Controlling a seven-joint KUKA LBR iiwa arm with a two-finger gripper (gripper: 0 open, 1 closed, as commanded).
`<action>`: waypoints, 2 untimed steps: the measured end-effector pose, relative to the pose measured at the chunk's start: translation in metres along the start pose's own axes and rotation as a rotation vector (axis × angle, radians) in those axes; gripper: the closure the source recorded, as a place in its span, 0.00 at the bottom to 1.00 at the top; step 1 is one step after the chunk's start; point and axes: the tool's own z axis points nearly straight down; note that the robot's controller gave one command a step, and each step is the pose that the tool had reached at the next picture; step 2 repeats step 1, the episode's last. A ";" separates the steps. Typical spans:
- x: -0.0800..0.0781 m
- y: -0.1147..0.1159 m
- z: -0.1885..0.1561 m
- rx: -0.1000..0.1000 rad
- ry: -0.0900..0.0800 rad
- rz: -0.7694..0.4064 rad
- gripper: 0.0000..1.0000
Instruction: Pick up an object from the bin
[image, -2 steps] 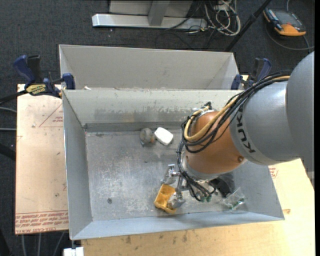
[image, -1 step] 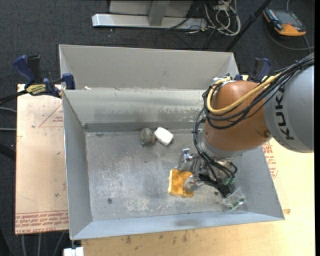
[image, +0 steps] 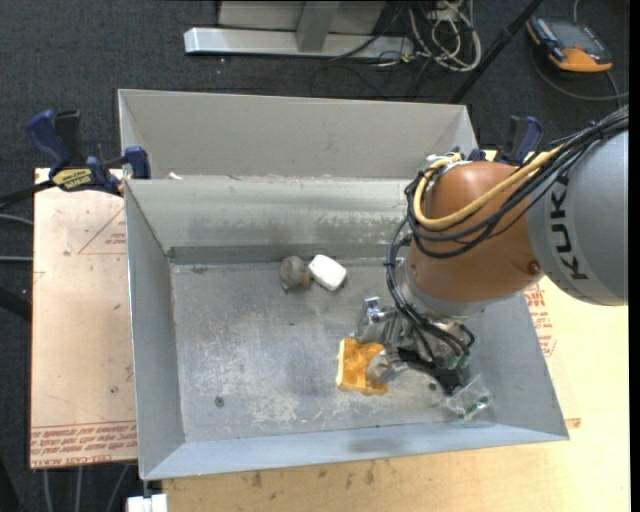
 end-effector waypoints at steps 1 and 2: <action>0.003 -0.003 -0.033 -0.001 0.005 -0.077 1.00; 0.003 -0.003 -0.033 -0.001 0.005 -0.077 1.00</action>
Offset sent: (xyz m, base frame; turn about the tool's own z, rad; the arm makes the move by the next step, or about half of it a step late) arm 0.0054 -0.1044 -0.1234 -0.0056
